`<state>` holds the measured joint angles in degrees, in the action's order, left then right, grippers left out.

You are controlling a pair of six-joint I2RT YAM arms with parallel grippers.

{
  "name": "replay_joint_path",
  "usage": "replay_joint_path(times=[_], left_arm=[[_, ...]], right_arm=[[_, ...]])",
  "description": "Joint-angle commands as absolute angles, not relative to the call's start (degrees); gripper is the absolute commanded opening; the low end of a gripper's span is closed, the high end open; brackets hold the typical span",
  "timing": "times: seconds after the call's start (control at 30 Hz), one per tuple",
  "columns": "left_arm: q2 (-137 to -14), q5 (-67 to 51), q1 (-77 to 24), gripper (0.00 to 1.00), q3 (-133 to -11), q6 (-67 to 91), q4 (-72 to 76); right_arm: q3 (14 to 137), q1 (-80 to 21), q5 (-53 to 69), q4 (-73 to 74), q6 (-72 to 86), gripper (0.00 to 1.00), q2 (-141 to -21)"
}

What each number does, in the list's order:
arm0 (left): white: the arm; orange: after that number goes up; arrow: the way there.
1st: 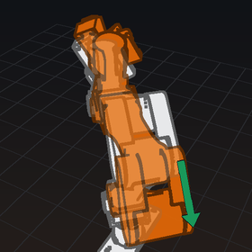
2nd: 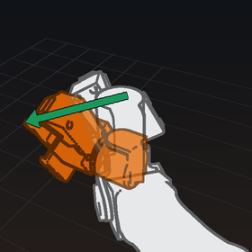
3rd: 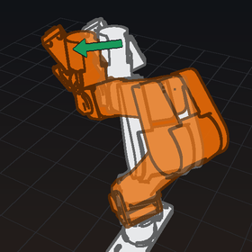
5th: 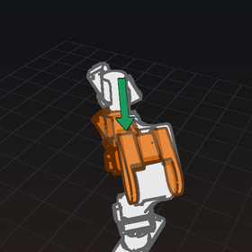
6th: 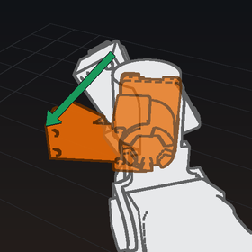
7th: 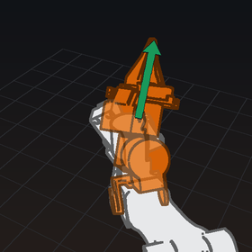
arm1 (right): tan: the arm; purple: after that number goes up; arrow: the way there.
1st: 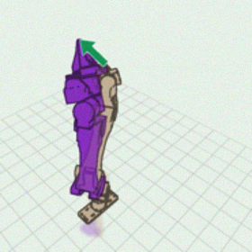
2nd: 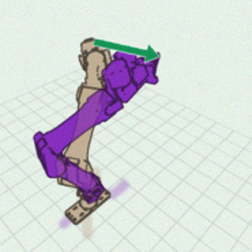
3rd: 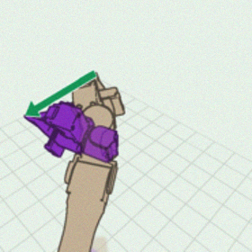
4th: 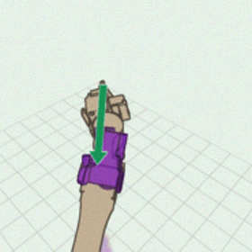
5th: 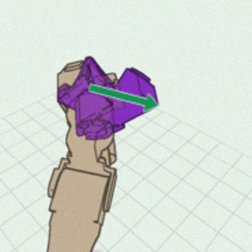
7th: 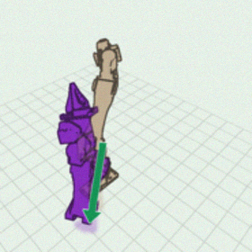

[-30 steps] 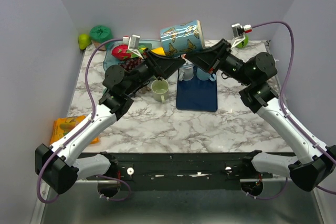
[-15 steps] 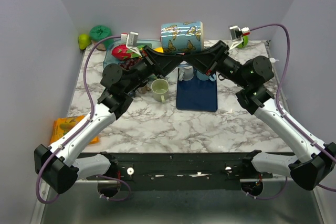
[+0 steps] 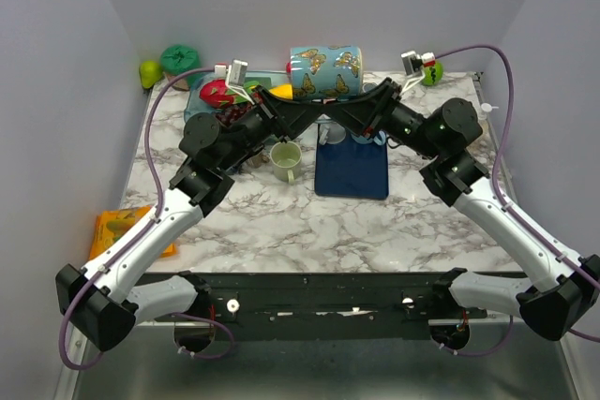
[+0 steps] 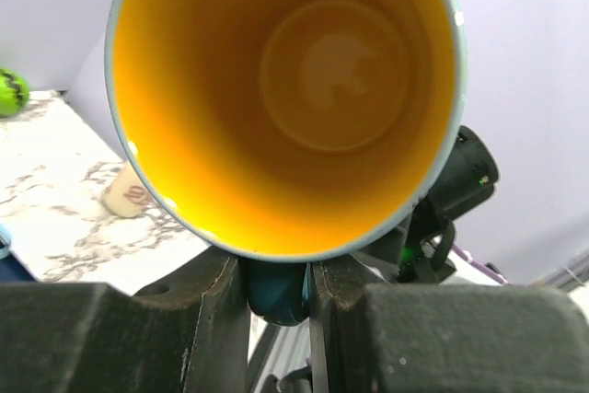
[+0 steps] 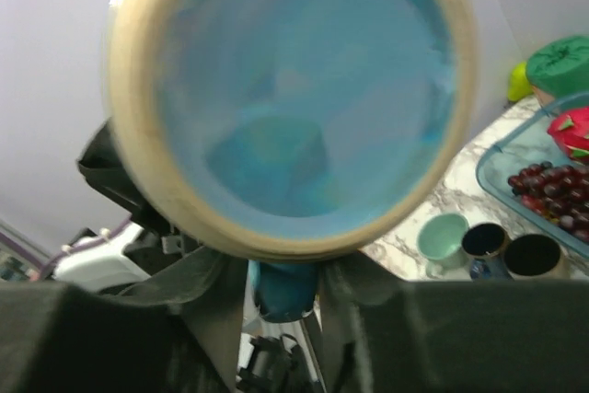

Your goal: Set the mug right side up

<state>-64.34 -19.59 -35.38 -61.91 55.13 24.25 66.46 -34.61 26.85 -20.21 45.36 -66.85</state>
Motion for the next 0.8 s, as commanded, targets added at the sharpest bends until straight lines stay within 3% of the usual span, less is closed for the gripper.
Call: replay_joint_path(times=[0.0, 0.07, 0.33, 0.77], left_arm=[[-60.30, -11.61, -35.24, 0.00, -63.10, 51.86, 21.91], [-59.42, -10.38, -35.16, 0.00, -63.63, 51.33, 19.79], [-57.22, -3.97, -35.07, 0.00, -65.65, 47.91, 7.05], [-55.11, 18.70, -35.07, 0.00, -73.21, 31.56, -27.76]], right_arm=[[65.84, -35.42, 23.38, -14.85, 41.75, 0.47, -65.13], [65.31, -35.42, 21.72, -14.15, 41.84, 0.53, -64.87], [62.23, -35.42, 14.07, -9.07, 43.33, 0.59, -63.72], [62.05, -35.42, -4.65, 12.30, 41.22, 0.61, -63.02]])
